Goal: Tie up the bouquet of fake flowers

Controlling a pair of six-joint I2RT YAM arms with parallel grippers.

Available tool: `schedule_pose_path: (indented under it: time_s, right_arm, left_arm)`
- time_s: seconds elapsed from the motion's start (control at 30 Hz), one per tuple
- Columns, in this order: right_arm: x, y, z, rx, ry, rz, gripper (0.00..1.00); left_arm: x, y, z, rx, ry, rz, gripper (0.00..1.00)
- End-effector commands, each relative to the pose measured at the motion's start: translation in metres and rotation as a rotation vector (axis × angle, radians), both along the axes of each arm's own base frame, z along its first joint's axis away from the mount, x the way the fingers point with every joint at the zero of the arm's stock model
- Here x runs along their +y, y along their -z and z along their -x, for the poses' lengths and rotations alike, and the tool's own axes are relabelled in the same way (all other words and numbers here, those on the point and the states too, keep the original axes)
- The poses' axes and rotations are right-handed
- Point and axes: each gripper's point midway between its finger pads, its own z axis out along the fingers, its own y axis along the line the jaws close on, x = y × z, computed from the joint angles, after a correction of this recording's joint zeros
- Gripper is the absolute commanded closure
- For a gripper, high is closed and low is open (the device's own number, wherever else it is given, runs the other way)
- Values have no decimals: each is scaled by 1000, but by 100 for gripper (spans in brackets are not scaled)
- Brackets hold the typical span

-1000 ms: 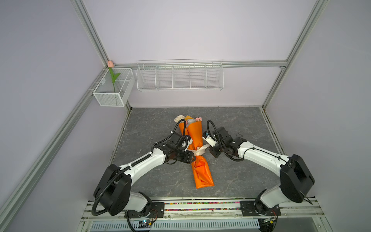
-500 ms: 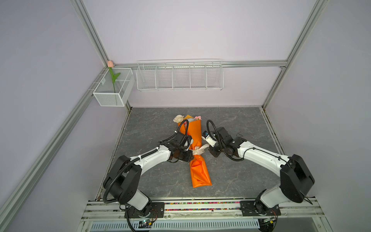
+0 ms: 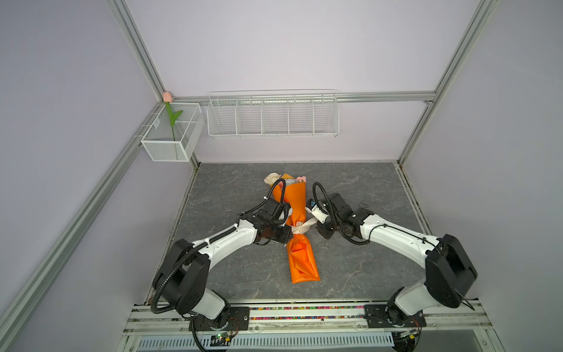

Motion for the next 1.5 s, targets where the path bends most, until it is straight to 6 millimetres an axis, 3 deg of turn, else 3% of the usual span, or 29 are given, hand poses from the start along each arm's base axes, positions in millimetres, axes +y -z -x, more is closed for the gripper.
schedule_pose_path:
  time_s: [0.0, 0.13, 0.37, 0.43, 0.77, 0.87, 1.1, 1.27, 1.43, 1.47]
  right_arm:
    - [3, -11, 0, -13, -2, -10, 94]
    - [5, -10, 0, -12, -4, -10, 94]
    - [5, -7, -2, -9, 4, 3, 94]
    - [5, -6, -2, -9, 5, 4, 94]
    - [7, -4, -5, -7, 14, 10, 94]
    - [7, -5, -7, -14, 19, 13, 93]
    - [10, -3, -9, -9, 22, 7, 93]
    - [8, 0, -12, -11, 36, 28, 94]
    - [21, -3, -6, 16, -13, -18, 93]
    - [24, -3, -4, 16, -29, -18, 93]
  left_arm:
    - [-3, 0, -6, -7, 20, -23, 70]
    - [-1, 4, -8, -5, 30, -51, 75]
    - [3, -12, -4, -30, 24, -40, 98]
    - [5, -16, -1, -28, 26, -40, 100]
    - [25, -23, 19, -1, 36, -93, 100]
    - [41, -14, 36, 58, -3, -126, 100]
    - [55, 5, 77, 181, -67, -54, 100]
    - [76, 8, 71, 184, -259, -118, 100]
    - [78, 29, 77, 249, -241, -166, 100]
    - [78, 32, 78, 265, -239, -186, 88]
